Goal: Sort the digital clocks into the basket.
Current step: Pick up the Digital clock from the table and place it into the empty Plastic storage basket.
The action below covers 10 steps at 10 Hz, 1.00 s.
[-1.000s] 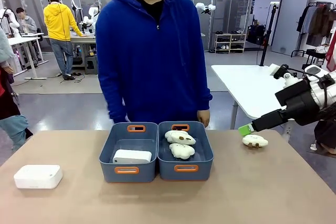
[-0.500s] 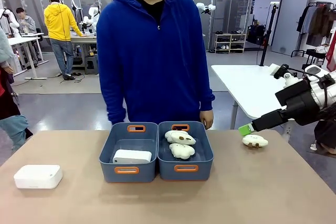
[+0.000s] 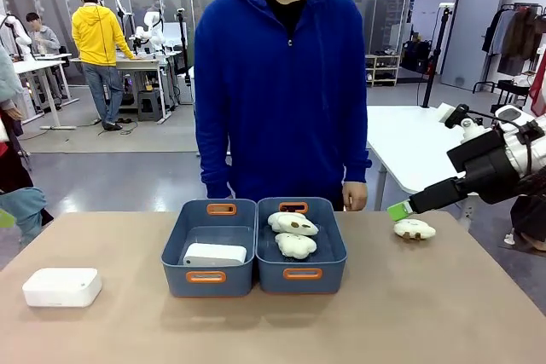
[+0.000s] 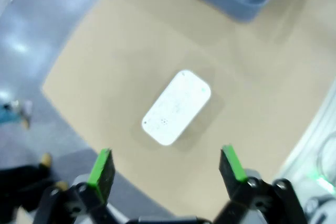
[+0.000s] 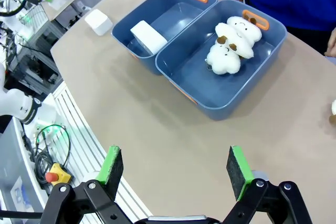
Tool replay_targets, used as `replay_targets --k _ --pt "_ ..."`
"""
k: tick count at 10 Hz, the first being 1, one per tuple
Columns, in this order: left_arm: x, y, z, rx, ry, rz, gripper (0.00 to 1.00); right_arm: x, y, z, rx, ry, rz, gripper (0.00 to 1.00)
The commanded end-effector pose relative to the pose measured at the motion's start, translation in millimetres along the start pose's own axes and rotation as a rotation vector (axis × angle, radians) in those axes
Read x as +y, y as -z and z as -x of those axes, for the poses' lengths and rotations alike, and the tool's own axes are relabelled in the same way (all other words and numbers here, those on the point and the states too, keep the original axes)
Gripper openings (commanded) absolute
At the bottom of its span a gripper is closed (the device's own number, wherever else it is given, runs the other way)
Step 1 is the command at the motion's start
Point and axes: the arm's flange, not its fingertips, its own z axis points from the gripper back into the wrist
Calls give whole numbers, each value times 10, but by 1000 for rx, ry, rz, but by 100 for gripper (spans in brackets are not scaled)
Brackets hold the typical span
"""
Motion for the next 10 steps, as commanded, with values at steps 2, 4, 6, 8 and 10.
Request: replay_targets --k 2,4,6,8,10 --pt "201 260 -135 132 330 75 100 -10 5 5 -2 -2 8 100" --pt "66 362 -170 109 252 73 100 -10 5 5 -2 -2 8 100" --pt "127 375 -173 97 256 83 100 -10 5 5 -2 -2 8 100" --pt "45 713 -236 124 536 151 100 -10 5 5 -2 -2 8 100" --pt "10 981 -219 145 612 240 100 -10 5 5 -2 -2 8 100"
